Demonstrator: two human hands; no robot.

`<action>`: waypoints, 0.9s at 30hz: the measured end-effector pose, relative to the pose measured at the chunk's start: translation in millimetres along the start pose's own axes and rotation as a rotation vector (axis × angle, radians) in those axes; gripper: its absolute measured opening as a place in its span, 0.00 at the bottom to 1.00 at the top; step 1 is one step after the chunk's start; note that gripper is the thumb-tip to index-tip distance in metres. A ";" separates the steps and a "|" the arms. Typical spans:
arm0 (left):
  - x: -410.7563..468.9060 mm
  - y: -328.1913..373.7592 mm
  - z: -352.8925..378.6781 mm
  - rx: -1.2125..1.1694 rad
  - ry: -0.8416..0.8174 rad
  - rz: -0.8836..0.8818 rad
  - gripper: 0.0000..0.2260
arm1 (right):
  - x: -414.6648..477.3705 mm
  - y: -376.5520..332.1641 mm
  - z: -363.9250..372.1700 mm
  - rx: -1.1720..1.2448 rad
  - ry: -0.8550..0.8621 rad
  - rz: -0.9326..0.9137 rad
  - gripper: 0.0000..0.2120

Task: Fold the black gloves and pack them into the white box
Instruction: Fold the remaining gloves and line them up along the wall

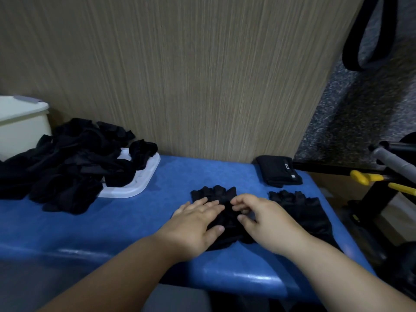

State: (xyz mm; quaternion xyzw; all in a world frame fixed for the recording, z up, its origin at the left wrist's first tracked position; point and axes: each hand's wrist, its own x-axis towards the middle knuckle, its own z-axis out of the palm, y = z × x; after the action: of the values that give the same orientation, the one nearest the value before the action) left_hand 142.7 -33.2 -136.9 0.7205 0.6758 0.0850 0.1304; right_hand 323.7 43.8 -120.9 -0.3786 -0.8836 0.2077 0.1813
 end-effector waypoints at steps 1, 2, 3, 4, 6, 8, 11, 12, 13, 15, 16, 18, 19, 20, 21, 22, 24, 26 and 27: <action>0.8 0.0 0.4 -0.005 0.000 0.005 0.25 | -0.4 1.2 -1.9 -0.045 0.007 -0.014 0.15; 1.6 0.0 1.1 -0.007 0.000 0.013 0.25 | -1.1 2.9 -3.9 -0.102 0.001 -0.031 0.16; 2.5 0.4 1.7 -0.006 0.001 0.023 0.25 | -1.4 4.6 -5.4 -0.163 -0.022 -0.047 0.16; 3.6 0.9 2.3 -0.006 0.000 0.032 0.24 | -2.5 5.8 -6.7 -0.216 -0.056 -0.058 0.17; 4.8 2.9 1.9 -0.011 -0.005 0.041 0.24 | -5.2 6.3 -8.4 -0.294 -0.132 -0.073 0.19; 5.1 4.1 1.3 -0.008 -0.008 0.045 0.24 | -7.7 6.1 -8.4 -0.353 -0.174 -0.101 0.21; 5.5 4.0 0.5 -0.004 -0.014 0.048 0.24 | -9.8 5.4 -8.6 -0.418 -0.184 -0.124 0.22; 5.9 4.1 0.9 -0.004 -0.015 0.049 0.24 | -10.3 5.5 -9.1 -0.424 -0.184 -0.127 0.22; 6.3 4.7 1.3 -0.002 -0.013 0.053 0.24 | -10.6 5.9 -9.8 -0.424 -0.181 -0.132 0.22; 7.9 6.7 2.3 0.004 -0.007 0.058 0.24 | -11.3 8.6 -13.8 -0.406 -0.161 -0.148 0.20; 8.6 8.2 2.8 0.006 -0.006 0.058 0.24 | -11.7 10.4 -18.3 -0.387 -0.135 -0.148 0.19; 10.4 11.2 3.7 0.002 -0.002 0.059 0.24 | -12.0 17.6 -32.8 -0.339 -0.021 -0.110 0.16; 11.6 13.1 4.3 -0.004 0.000 0.061 0.23 | -12.3 21.7 -42.2 -0.321 0.069 -0.063 0.13; 12.7 15.2 5.2 -0.011 0.002 0.063 0.23 | -13.0 26.3 -52.9 -0.305 0.166 0.009 0.11; 13.8 17.7 6.1 -0.018 0.004 0.066 0.24 | -14.3 31.7 -64.5 -0.286 0.247 0.112 0.09; 15.2 20.5 7.0 -0.026 0.005 0.069 0.24 | -16.2 37.4 -76.3 -0.266 0.287 0.241 0.08; 18.1 26.8 9.7 -0.036 0.005 0.079 0.24 | -21.9 51.6 -97.1 -0.269 0.225 0.512 0.11; 20.9 33.2 13.1 -0.040 -0.001 0.096 0.24 | -27.7 65.8 -109.4 -0.300 0.076 0.690 0.16; 22.5 36.2 15.0 -0.039 -0.007 0.106 0.24 | -29.4 72.8 -111.6 -0.309 0.013 0.741 0.19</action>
State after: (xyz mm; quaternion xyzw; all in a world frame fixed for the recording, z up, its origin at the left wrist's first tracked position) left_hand 183.3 -13.8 -141.4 0.7529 0.6343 0.1024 0.1423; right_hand 439.3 93.3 -67.7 -0.6957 -0.7068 0.1215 0.0408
